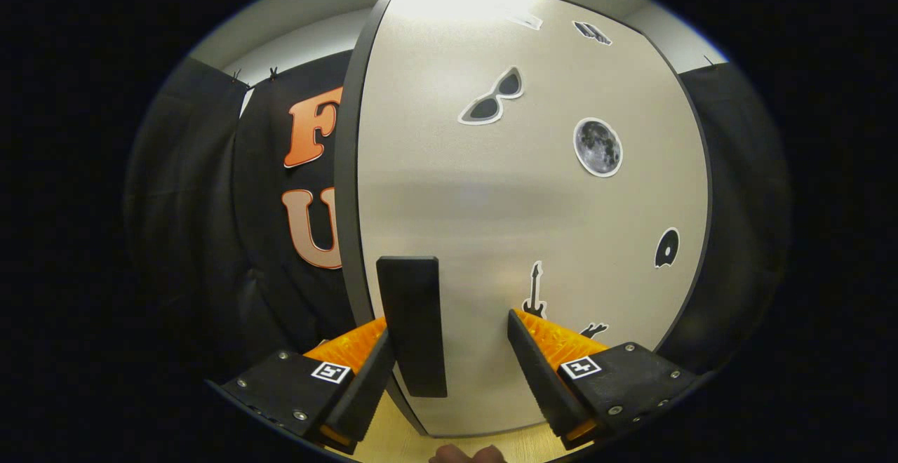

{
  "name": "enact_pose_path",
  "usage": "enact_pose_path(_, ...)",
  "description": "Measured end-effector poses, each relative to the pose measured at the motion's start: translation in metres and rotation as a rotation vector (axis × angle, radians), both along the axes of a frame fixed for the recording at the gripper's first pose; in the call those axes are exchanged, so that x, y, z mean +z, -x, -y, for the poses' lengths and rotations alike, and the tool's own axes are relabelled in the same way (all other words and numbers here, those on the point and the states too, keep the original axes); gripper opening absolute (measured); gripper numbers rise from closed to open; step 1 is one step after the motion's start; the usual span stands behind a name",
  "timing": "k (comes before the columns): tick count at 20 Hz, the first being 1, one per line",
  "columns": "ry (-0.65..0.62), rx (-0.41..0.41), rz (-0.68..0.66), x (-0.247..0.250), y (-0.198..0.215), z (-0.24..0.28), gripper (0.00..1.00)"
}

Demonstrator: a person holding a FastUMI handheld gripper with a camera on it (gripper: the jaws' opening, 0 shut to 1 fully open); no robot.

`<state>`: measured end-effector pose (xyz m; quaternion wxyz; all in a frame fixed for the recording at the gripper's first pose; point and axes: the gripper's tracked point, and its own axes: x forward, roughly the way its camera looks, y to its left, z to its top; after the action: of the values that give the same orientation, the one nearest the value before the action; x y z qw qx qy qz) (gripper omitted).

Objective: Open the shoe cabinet door, grab the shoes and put them into the shoe cabinet, then close the shoe cabinet door.

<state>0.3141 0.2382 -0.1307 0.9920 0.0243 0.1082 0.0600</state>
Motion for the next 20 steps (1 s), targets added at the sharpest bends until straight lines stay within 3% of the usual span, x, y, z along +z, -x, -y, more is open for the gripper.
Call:
enact_pose_path(9,-0.042,0.012,0.007,0.031,0.039,0.011,0.93)
enact_pose_path(20,-0.004,0.004,0.082,0.099,0.132,0.068,0.94)
